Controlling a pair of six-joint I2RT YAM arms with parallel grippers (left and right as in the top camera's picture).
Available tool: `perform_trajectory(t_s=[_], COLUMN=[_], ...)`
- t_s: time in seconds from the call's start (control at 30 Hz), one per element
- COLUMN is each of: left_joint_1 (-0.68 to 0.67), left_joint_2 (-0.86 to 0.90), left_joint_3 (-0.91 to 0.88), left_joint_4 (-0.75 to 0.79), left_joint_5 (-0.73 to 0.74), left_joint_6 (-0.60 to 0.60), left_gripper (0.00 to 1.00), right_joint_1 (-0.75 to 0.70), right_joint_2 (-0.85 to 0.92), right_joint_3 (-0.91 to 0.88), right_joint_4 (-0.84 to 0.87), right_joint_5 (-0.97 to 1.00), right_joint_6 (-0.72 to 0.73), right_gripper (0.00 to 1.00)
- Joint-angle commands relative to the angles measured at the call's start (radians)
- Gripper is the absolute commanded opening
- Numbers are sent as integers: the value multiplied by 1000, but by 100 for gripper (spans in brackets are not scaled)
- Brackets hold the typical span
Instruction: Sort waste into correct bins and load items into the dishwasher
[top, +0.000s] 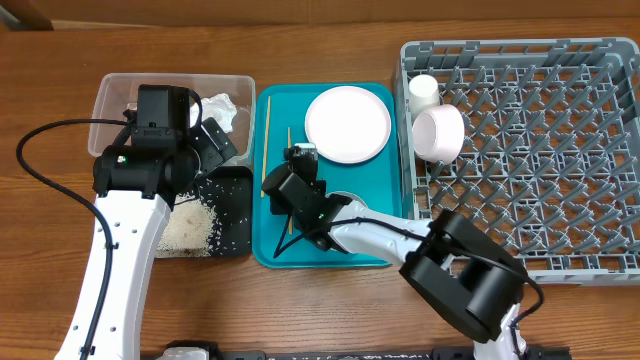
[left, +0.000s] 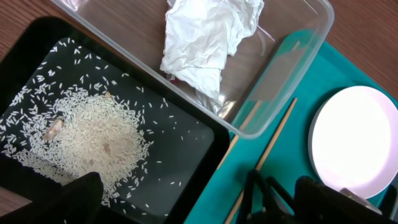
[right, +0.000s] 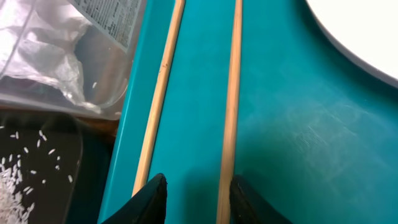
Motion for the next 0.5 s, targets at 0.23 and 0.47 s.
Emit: perform_trajectory(t_s=[0.23,0.47], left_joint_1=[2,2], left_joint_2=[-6,-6], left_joint_3=[13,13], left_joint_4=[3,3], left_joint_5=[1,1], left_joint_6=[16,16], left_gripper=[100,100], right_joint_1=[1,1], right_joint_2=[57,57], right_joint_3=[-1,-1], right_joint_4=[21,13], right_joint_5=[14,15], right_joint_6=[2,1], right_gripper=[29,20])
